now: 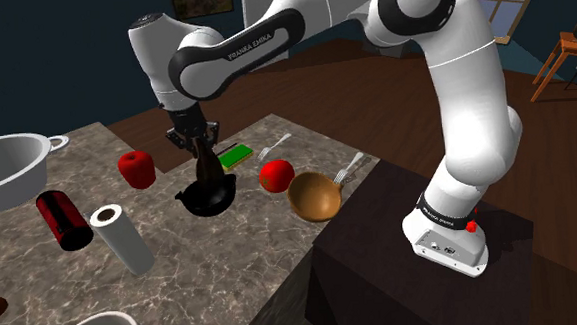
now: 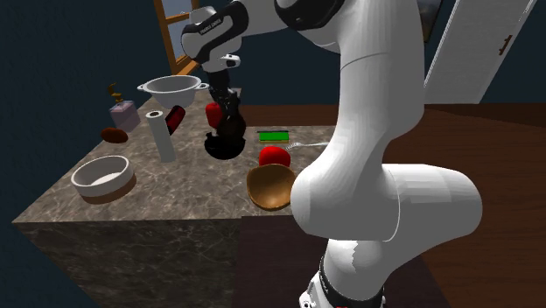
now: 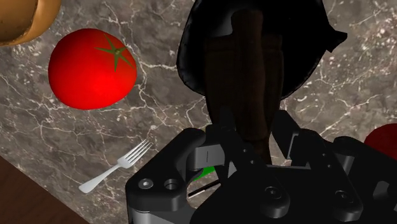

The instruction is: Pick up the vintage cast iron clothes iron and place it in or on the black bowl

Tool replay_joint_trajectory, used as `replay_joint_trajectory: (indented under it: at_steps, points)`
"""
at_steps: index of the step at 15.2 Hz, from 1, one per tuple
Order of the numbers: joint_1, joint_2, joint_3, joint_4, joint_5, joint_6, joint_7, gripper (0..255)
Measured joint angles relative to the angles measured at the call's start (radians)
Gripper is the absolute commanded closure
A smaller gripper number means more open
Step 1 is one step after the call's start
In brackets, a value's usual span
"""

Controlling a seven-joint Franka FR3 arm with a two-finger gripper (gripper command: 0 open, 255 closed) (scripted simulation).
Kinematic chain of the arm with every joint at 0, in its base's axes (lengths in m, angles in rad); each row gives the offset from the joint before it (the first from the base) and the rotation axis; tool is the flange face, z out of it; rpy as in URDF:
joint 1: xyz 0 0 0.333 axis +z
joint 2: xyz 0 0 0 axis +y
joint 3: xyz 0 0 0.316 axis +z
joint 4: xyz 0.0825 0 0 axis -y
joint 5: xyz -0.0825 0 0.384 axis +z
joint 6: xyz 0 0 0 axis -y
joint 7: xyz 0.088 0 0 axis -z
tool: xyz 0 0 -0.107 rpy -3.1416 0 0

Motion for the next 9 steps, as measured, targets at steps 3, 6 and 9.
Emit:
replay_joint_trajectory:
  at_steps: [3,6,9]
  points:
    - [0.002,0.008,-0.004,-0.006,-0.005,0.01,0.004,255]
    - [0.002,0.008,-0.004,-0.007,-0.005,0.012,0.005,255]
    - [0.002,0.008,-0.004,-0.007,-0.006,0.012,0.005,0]
